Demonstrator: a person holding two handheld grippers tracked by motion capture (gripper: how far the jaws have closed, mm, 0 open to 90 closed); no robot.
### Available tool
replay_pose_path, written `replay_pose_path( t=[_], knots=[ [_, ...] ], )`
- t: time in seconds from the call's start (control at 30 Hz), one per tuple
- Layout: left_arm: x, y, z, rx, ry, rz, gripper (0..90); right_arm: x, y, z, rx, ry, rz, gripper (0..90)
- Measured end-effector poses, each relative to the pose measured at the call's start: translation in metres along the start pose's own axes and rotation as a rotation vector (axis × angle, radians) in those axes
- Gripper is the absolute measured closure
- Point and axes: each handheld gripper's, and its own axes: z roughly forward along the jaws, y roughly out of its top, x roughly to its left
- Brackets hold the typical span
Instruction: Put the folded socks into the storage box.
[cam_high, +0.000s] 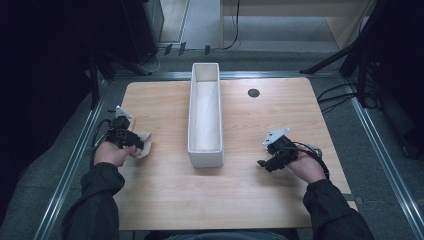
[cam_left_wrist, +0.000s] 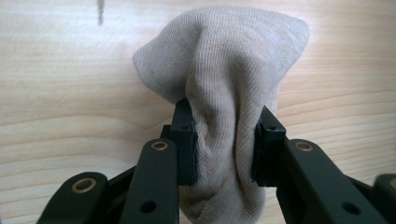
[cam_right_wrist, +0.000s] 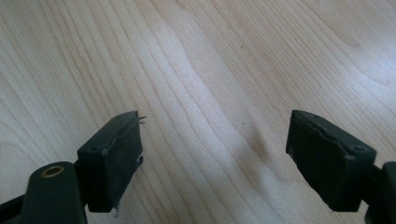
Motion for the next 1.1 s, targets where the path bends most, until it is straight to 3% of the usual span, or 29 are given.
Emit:
replay_pose_path(
  t=[0.13,0.57,0.8,1.1],
  knots=[
    [-0.011,0.005,-0.005,-0.014,-0.011,0.002,67.4,0.0,0.0,0.0,0.0,0.0,-0.004,18.6],
    [-0.043,0.024,-0.012,0.007,-0.045,0.041,67.3,0.0,0.002,0.001,-0.013,0.009,0.003,18.6],
    [-0.059,0.034,-0.015,0.019,-0.045,0.039,67.4,0.0,0.002,0.001,-0.013,0.011,0.005,18.6],
    [-0.081,0.044,-0.022,0.001,-0.069,0.051,67.4,0.0,0.002,0.001,-0.011,0.013,0.007,18.6]
  ],
)
